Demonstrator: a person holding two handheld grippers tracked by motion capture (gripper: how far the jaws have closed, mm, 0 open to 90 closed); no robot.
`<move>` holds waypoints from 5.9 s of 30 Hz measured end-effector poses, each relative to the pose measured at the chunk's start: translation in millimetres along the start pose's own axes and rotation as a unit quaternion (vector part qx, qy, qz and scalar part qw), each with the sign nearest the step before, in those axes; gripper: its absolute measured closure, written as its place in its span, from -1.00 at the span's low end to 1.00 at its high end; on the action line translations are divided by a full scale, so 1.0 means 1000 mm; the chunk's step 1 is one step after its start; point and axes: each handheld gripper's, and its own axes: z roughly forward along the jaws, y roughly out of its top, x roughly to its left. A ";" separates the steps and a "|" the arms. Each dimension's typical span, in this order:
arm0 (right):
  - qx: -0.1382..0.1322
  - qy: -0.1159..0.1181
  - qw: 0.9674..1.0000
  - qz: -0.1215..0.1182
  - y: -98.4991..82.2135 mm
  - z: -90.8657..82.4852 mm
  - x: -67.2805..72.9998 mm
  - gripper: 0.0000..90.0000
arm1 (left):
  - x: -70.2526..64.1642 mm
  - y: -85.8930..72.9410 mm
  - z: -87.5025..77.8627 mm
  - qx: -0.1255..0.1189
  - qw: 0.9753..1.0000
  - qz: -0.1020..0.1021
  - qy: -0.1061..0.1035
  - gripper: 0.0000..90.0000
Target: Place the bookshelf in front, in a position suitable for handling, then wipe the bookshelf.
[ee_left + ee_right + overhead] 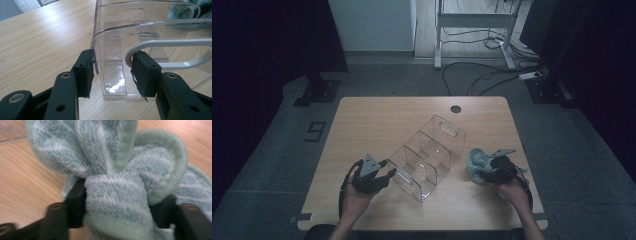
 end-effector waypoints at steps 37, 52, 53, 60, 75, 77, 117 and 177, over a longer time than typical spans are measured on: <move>-0.117 0.048 0.992 -0.019 0.082 -0.027 0.017 -0.15 | -0.011 -0.005 -0.013 0.012 0.998 -0.046 -0.040 -0.71; -0.128 0.078 0.988 -0.026 0.097 0.000 0.022 0.08 | -0.014 -0.004 0.006 0.034 0.999 -0.035 -0.009 -0.66; -0.125 0.078 0.989 -0.030 0.097 0.001 0.022 0.08 | -0.013 -0.004 0.006 0.037 0.999 -0.035 -0.006 -0.65; -0.121 0.086 0.988 -0.036 0.096 -0.005 0.025 0.12 | -0.005 -0.005 0.008 0.030 0.998 -0.051 0.003 -0.64; -0.106 0.083 0.990 -0.047 0.092 -0.007 0.037 0.14 | 0.018 -0.005 0.010 0.021 0.996 -0.074 0.045 -0.64; -0.105 0.084 0.990 -0.047 0.092 -0.006 0.038 0.15 | 0.019 -0.005 0.009 0.023 0.996 -0.075 0.042 -0.63; -0.082 0.087 0.991 -0.059 0.084 -0.019 0.044 0.08 | -0.035 0.006 -0.026 0.018 0.999 -0.016 -0.024 -0.75; -0.095 0.083 0.990 -0.055 0.058 -0.040 0.034 -0.24 | 0.034 0.017 0.002 0.069 0.988 -0.062 0.125 0.64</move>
